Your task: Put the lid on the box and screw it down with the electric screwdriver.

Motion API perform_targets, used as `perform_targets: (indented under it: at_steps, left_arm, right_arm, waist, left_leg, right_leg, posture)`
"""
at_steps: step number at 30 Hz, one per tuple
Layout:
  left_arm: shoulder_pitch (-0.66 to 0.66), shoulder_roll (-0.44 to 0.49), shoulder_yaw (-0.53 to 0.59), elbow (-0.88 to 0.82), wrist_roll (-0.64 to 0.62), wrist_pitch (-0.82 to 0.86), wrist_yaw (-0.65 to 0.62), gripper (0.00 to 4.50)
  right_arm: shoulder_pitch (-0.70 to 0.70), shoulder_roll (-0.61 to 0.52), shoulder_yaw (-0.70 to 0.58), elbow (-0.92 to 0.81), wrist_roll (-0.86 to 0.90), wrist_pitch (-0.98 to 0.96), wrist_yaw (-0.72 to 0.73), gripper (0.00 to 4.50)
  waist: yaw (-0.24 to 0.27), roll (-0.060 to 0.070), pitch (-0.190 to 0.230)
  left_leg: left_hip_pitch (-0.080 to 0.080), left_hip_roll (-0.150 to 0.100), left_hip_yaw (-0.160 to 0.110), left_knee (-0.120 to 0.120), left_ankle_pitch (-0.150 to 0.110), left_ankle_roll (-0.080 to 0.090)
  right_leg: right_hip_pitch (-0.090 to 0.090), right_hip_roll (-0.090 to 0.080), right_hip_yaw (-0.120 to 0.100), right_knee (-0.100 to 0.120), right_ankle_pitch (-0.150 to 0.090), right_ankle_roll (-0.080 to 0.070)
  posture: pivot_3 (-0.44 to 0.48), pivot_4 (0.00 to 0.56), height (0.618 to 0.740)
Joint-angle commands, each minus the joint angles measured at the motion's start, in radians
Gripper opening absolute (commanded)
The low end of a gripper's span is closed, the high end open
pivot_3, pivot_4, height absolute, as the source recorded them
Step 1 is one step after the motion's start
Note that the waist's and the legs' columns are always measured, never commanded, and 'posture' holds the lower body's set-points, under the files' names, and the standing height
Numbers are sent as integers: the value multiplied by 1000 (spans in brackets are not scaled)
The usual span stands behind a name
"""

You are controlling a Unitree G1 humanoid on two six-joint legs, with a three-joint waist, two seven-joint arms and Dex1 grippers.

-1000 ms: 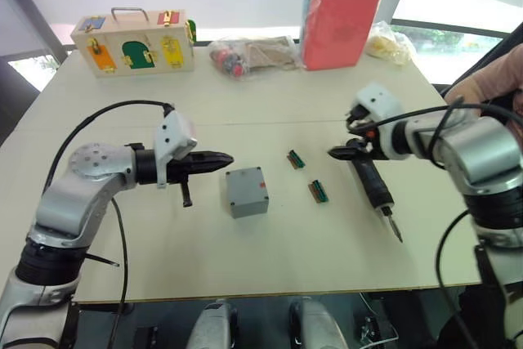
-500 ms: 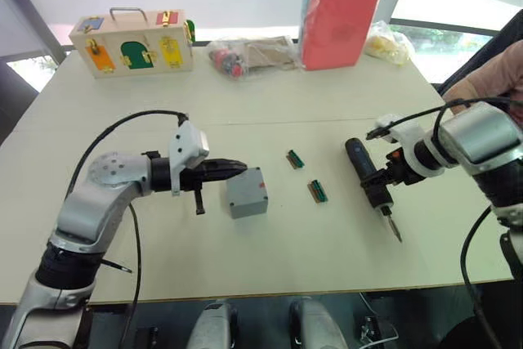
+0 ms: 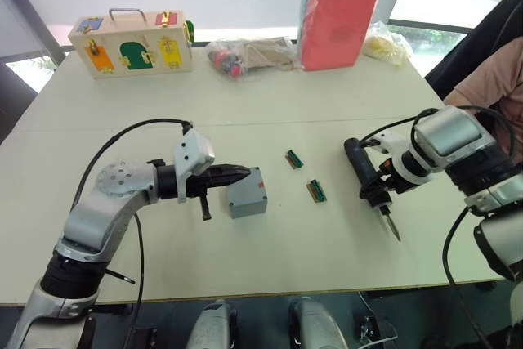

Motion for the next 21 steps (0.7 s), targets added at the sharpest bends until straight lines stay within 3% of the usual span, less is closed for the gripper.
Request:
perform_targets:
  at_steps: [1, 9, 13, 17, 21]
  left_arm:
    - [4, 14, 34, -40, -10, -10, 5, 0]
    - [3, 40, 43, -37, -11, 1, 5, 0]
    - [6, 71, 47, -6, -2, -4, -13, 0]
    - [-7, 87, 37, 33, 7, -9, -29, 0]
    - [-19, 107, 43, 67, 9, -15, -61, 0]
  right_arm:
    - [-11, 33, 11, 3, 12, -1, 5, 1930]
    - [-59, 31, -71, 9, -26, -51, -40, 1803]
    - [-39, 1, -234, -200, -15, -297, -39, 1803]
    - [81, 171, -552, -424, 113, -535, -110, 1803]
    - [183, 381, -689, -584, 167, -726, -201, 1803]
  waist:
    - [-2, 0, 0]
    - [-5, 0, 0]
    - [-2, 5, 3]
    - [-2, 7, 5]
    - [1, 6, 4]
  left_leg:
    - [0, 0, 0, 0, 0, 0]
    - [0, 1, 0, 0, 0, 0]
    - [-1, 1, 1, 0, 0, 0]
    - [-3, 2, 1, -2, 0, 0]
    - [-2, 3, 1, -1, 1, -1]
  right_leg:
    - [0, 0, 0, 0, 0, 0]
    - [0, 1, 0, 0, 0, 0]
    - [-2, 1, 0, 0, 0, -1]
    - [-5, 2, 1, 0, 0, 0]
    - [-4, 3, 1, 2, 0, 0]
  posture:
    - [0, 150, 730]
    - [0, 150, 730]
    - [0, 150, 730]
    - [0, 150, 730]
    - [0, 150, 730]
